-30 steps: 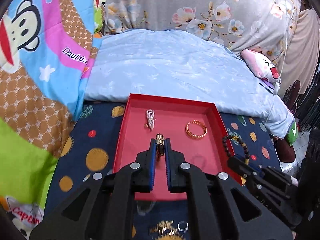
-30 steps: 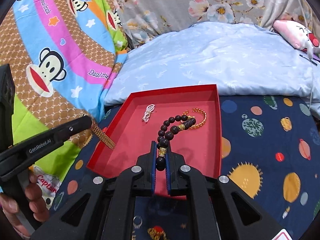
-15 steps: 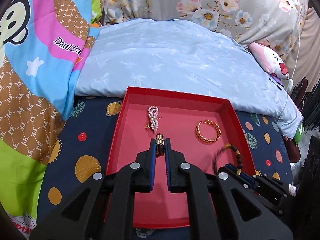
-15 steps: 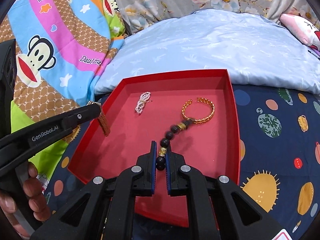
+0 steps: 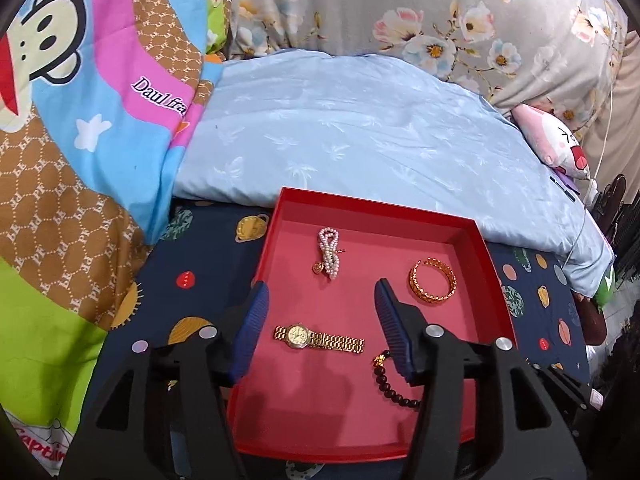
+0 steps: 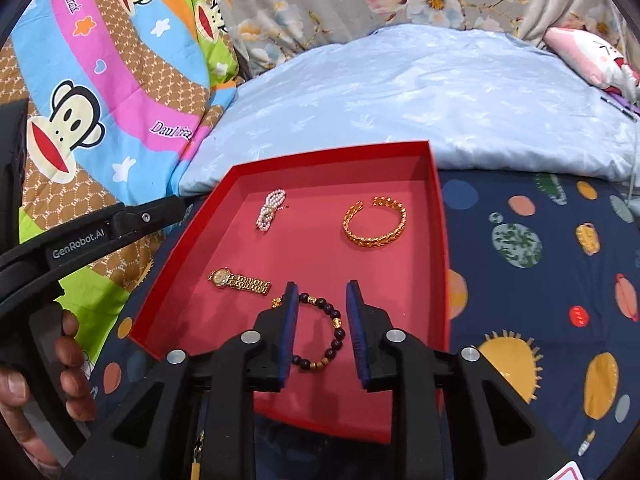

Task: Organize jewelry
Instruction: 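Release the watch into the red tray with the left tool while the right tool releases the bracelet, then withdraw both tools from the tray toward the remaining rings and chains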

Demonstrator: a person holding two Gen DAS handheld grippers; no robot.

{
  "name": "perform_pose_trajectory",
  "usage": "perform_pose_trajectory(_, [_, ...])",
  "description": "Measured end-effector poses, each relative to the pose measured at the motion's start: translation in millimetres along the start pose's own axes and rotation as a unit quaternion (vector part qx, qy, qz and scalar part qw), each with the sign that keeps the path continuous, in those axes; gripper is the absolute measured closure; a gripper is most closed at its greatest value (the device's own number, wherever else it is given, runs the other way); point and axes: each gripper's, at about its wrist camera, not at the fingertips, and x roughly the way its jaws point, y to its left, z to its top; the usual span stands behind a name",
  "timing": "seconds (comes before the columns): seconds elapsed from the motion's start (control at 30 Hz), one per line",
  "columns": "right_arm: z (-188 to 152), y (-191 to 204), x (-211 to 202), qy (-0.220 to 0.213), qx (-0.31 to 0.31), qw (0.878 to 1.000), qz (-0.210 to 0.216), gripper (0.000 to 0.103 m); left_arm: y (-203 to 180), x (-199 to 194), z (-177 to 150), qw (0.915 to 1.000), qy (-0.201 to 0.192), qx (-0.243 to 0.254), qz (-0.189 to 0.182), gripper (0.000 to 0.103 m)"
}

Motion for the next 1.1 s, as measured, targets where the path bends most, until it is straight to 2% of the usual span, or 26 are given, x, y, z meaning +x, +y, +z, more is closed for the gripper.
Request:
perform_pose_trajectory(0.23, [-24,4,-41,-0.017,0.002,1.000,0.005,0.076,12,-30,-23,0.9999,-0.004,-0.004,0.012,0.049])
perform_pose_trajectory(0.53, [-71,6,-66,0.006,0.014,1.000,0.009,0.076,17,-57,-71,0.9996,0.020,-0.008,0.020,0.046])
perform_pose_trajectory(0.83, [-114,0,-78,0.037,0.030,0.999,0.010,0.076,27,-65,-126,0.9974,0.065,-0.014,0.029,0.046])
perform_pose_trajectory(1.1, [-132,6,-83,0.049,0.027,0.998,0.012,0.076,16,-55,-161,0.9948,0.098,-0.002,0.030,0.046])
